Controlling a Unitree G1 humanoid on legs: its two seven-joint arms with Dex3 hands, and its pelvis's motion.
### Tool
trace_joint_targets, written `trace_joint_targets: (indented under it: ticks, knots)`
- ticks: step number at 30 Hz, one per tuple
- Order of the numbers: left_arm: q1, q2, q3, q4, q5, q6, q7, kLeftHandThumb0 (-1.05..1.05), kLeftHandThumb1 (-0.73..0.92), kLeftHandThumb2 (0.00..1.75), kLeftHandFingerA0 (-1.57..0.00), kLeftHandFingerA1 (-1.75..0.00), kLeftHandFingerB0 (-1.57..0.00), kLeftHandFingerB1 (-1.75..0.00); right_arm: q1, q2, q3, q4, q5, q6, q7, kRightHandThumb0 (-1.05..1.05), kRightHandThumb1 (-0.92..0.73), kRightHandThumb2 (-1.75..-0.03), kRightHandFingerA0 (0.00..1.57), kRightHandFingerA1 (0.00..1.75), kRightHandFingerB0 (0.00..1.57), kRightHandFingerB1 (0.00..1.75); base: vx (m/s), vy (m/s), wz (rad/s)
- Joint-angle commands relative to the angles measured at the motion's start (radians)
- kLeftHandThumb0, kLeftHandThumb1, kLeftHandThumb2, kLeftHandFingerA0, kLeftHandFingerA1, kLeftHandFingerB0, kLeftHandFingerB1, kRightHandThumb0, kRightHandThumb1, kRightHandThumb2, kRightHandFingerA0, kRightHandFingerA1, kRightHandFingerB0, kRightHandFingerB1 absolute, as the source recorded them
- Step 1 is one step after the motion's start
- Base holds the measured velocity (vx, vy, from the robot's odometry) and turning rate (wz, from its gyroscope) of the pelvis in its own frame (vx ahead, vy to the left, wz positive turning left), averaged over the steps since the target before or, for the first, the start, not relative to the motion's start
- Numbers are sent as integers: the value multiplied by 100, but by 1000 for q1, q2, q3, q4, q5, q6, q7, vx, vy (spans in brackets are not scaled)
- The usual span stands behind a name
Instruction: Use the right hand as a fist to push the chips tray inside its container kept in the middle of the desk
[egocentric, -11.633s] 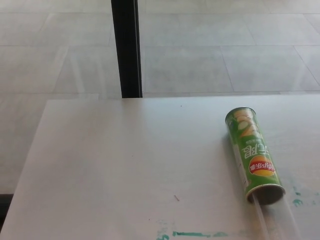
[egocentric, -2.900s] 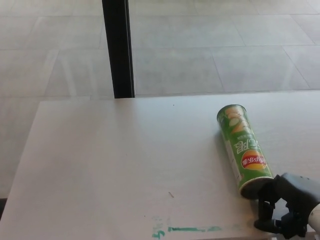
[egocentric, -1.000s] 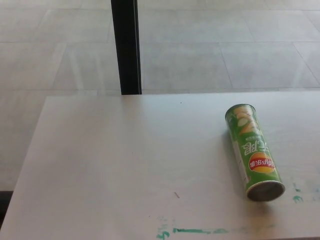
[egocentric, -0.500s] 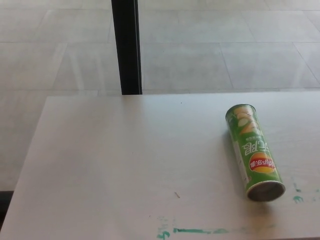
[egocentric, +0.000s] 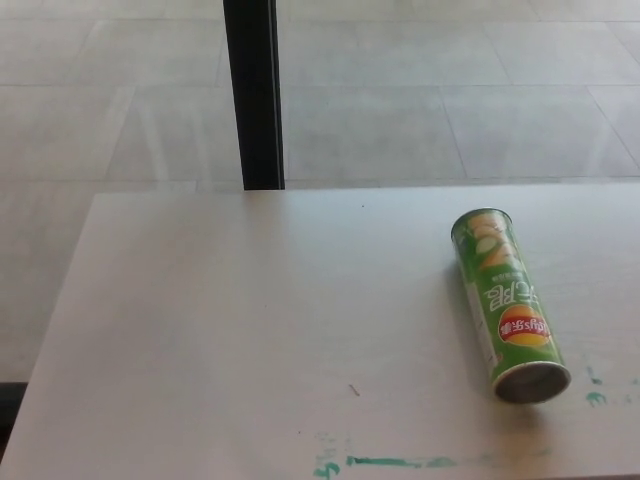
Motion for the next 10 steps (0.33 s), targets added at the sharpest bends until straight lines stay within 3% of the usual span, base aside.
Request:
trace_joint_targets:
  ticks: [1, 2, 3, 4, 5, 6, 7, 8, 9, 10]
  knots:
    - [14, -6, 43, 16, -48, 16, 23, -83, 92, 70, -56, -65, -45, -49, -48, 15, -135, 147, 224, -89, -282, -53, -85, -137, 81, 119, 1, 70, 0, 0, 0]
    - [15, -6, 43, 18, -46, 17, 25, -78, 73, 111, -54, -70, -42, -59, -47, 17, -126, 154, 213, -90, -290, -54, -85, -138, 87, 123, 0, 70, 0, 0, 0]
    - [20, -5, 39, 18, -39, 9, 26, -78, 73, 111, -54, -70, -42, -59, -46, 23, -120, 157, 208, -99, -291, -54, -85, -138, 87, 123, 0, 70, 0, 0, 0]
    - [21, -5, 43, 17, -41, 10, 19, -78, 73, 112, -53, -70, -41, -58, -38, 24, -90, 163, 178, -90, -299, -80, -92, -100, 55, 175, 0, 155, 0, 0, 0]
    - [15, -5, 43, 17, -41, 12, 19, -78, 73, 112, -53, -70, -41, -58, -43, 23, -88, 165, 180, -91, -302, -80, -92, -100, 55, 175, 0, 155, 0, 0, 0]
    - [16, -4, 41, 18, -36, 12, 20, -79, 73, 112, -53, -69, -41, -58, -44, 28, -96, 164, 198, -97, -276, -57, -86, -140, 92, 128, 0, 72, 0, 0, 0]
    - [15, -2, 42, 14, -35, 15, 18, -78, 73, 111, -53, -70, -40, -58, -54, 36, -105, 163, 226, -88, -237, -88, -92, -94, 71, 175, 0, 93, 0, 0, 0]
    - [14, -1, 51, 8, -46, 30, 9, -81, 92, 70, -52, -64, -42, -48, -60, 36, -103, 171, 230, -92, -235, -86, -92, -91, 61, 175, 0, 99, 0, 0, 0]
    - [13, -1, 54, 10, -46, 31, 12, -82, 92, 69, -55, -64, -46, -48, -54, 35, -86, 174, 217, -101, -228, -84, -92, -102, 51, 175, 0, 109, 0, 0, 0]
    - [13, -1, 54, 10, -46, 31, 12, -82, 92, 69, -55, -64, -46, -48, -54, 35, -86, 174, 217, -101, -228, -84, -92, -102, 51, 175, 0, 109, 0, 0, 0]
